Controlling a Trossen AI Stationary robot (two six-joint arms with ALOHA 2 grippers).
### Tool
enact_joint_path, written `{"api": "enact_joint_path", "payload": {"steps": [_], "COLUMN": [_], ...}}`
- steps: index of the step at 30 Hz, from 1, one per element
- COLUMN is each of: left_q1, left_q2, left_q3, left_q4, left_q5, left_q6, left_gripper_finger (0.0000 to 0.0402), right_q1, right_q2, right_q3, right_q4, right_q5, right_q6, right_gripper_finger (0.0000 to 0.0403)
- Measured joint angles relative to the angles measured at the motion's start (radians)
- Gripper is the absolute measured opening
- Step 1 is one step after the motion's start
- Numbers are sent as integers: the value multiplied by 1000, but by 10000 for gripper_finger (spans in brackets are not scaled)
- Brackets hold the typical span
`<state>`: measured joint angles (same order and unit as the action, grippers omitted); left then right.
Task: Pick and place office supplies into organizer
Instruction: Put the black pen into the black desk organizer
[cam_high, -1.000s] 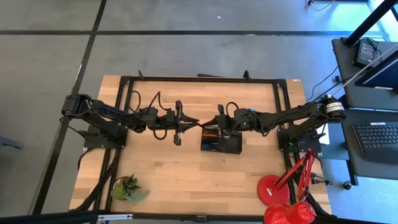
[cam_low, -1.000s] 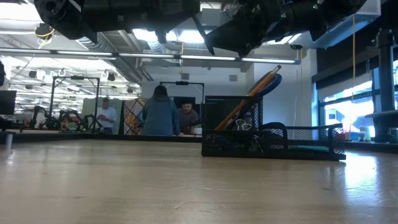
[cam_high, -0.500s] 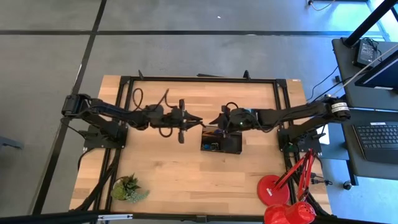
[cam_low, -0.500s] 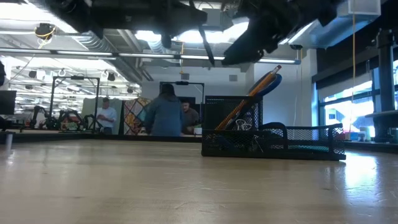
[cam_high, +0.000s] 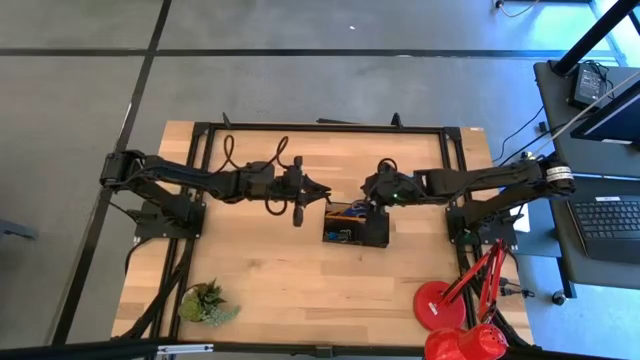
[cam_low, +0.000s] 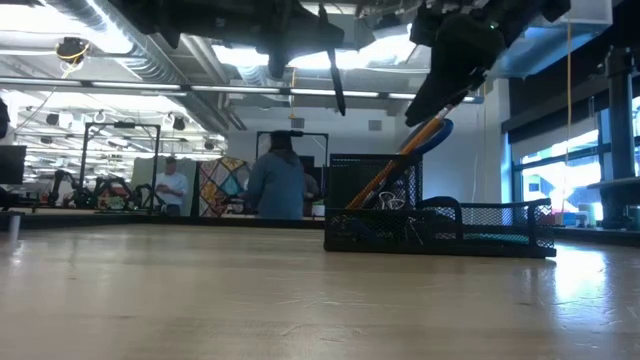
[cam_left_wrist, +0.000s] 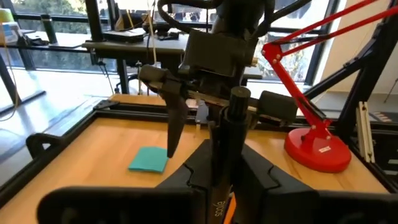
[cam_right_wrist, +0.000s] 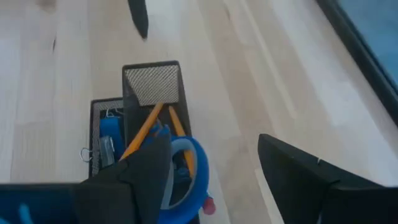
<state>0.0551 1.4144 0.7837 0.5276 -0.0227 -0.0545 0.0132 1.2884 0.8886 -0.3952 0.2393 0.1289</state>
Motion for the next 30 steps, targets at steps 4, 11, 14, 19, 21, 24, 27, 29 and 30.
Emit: {"api": "enact_joint_path", "payload": {"steps": [4, 11, 14, 19, 21, 24, 27, 29, 30], "left_q1": [0, 10, 13, 13, 13, 13, 16, 20, 21], "left_q2": [58, 205, 249, 303, 327, 353, 368, 370, 370], "left_q3": [9, 151, 221, 294, 307, 309, 310, 309, 309], "left_q4": [45, -70, -170, -306, -313, -324, -326, -337, -341], "left_q5": [9, 68, 68, 89, 116, 127, 127, 126, 121], "left_q6": [-11, -13, -13, -12, -11, -11, -11, -11, -11], "left_gripper_finger": [32, 32, 32, 32, 32, 32, 32, 32, 32], "right_q1": [0, 0, 0, 0, 0, 0, 0, 0, 0], "right_q2": [-13, -25, -28, -40, -46, -52, -58, -58, -58], "right_q3": [0, 0, 0, 0, 0, 0, 0, 0, 0], "right_q4": [15, -1, -13, -58, -58, -57, -58, -61, -62], "right_q5": [5, 7, 6, 20, 48, 77, 81, 82, 82], "right_q6": [-3, -2, -1, 1, 1, -1, -2, -2, -2], "right_gripper_finger": [243, 243, 243, 243, 243, 243, 243, 243, 243]}}
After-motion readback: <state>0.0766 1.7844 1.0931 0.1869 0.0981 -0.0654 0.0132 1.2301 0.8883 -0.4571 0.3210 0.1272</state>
